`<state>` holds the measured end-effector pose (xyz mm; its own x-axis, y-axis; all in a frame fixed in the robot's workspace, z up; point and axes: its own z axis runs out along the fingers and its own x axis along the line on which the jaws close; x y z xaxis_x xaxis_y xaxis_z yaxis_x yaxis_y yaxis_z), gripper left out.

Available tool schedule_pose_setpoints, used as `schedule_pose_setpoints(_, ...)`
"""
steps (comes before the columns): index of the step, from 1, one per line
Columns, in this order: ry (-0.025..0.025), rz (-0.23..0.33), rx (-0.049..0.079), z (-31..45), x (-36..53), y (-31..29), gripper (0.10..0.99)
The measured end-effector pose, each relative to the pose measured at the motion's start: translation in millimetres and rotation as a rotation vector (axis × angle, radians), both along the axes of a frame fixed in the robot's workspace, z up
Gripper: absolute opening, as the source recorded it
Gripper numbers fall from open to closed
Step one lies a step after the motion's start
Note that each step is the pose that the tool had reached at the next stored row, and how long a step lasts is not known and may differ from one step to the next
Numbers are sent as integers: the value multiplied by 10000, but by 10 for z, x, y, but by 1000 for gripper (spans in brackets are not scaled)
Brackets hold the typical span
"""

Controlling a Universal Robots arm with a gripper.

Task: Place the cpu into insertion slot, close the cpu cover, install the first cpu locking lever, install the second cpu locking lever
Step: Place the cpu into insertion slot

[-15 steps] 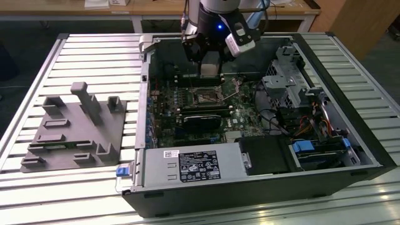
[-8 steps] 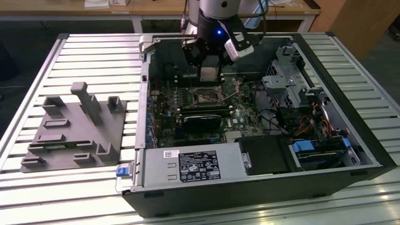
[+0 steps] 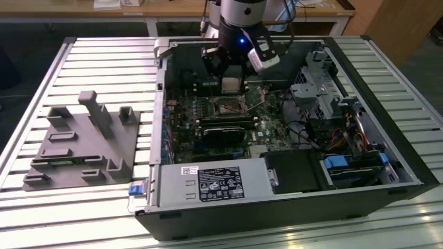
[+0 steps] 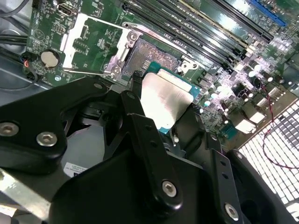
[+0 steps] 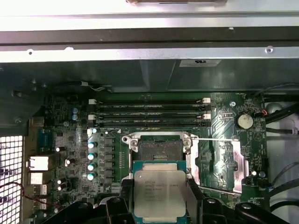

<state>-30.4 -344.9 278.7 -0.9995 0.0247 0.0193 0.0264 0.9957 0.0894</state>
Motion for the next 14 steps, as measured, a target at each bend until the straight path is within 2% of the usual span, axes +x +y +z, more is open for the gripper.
schedule_pose_setpoints(10,0,0,0,-137,0,0,537)
schedule_pose_setpoints(14,1,-1,-5,-157,0,0,537)
